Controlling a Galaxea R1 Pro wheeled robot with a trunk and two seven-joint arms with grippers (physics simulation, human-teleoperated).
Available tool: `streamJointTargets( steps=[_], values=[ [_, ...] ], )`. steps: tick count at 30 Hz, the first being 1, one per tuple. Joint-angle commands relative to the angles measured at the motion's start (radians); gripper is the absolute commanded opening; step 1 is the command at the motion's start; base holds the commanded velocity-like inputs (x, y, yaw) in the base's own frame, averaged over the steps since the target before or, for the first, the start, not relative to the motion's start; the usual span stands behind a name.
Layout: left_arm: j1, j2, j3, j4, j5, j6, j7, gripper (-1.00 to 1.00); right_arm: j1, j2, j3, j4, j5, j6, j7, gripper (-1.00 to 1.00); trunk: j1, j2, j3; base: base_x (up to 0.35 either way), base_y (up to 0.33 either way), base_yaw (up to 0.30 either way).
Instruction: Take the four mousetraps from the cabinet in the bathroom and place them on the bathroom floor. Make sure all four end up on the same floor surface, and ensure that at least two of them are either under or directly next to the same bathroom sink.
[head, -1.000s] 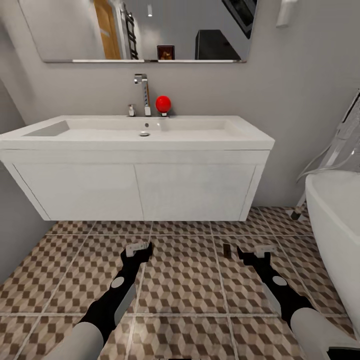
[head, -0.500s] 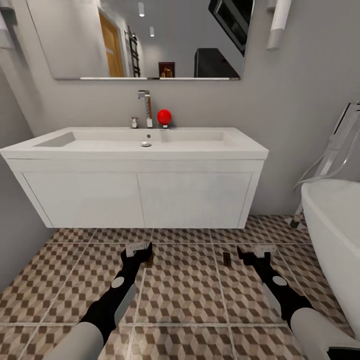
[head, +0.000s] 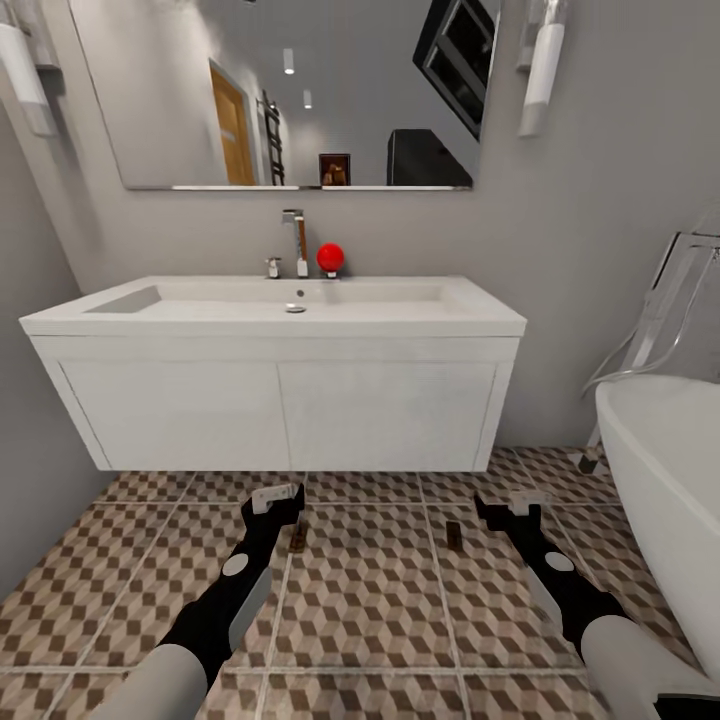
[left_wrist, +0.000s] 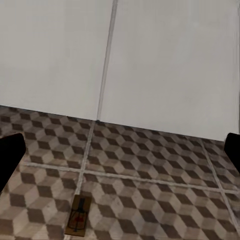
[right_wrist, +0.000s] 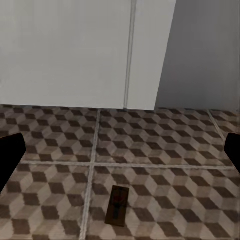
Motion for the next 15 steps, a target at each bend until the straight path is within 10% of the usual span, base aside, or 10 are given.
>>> streamJointTargets(
  steps=[1, 15],
  values=[
    [-0.001, 0.001, -0.007, 0.001, 0.008, -0.004, 0.008, 1.00, -0.001, 0.000, 0.000, 0.001, -0.005, -0.003, 0.006, 1.00, -0.001, 0.000, 0.003, 0.000, 0.000, 0.000],
    [-0.001, -0.008, -0.007, 0.001, 0.007, -0.004, 0.008, 1.00, -0.001, 0.000, 0.000, 0.001, -0.005, -0.003, 0.006, 1.00, -0.010, 0.010, 0.056, 0.000, 0.000, 0.000]
  ],
)
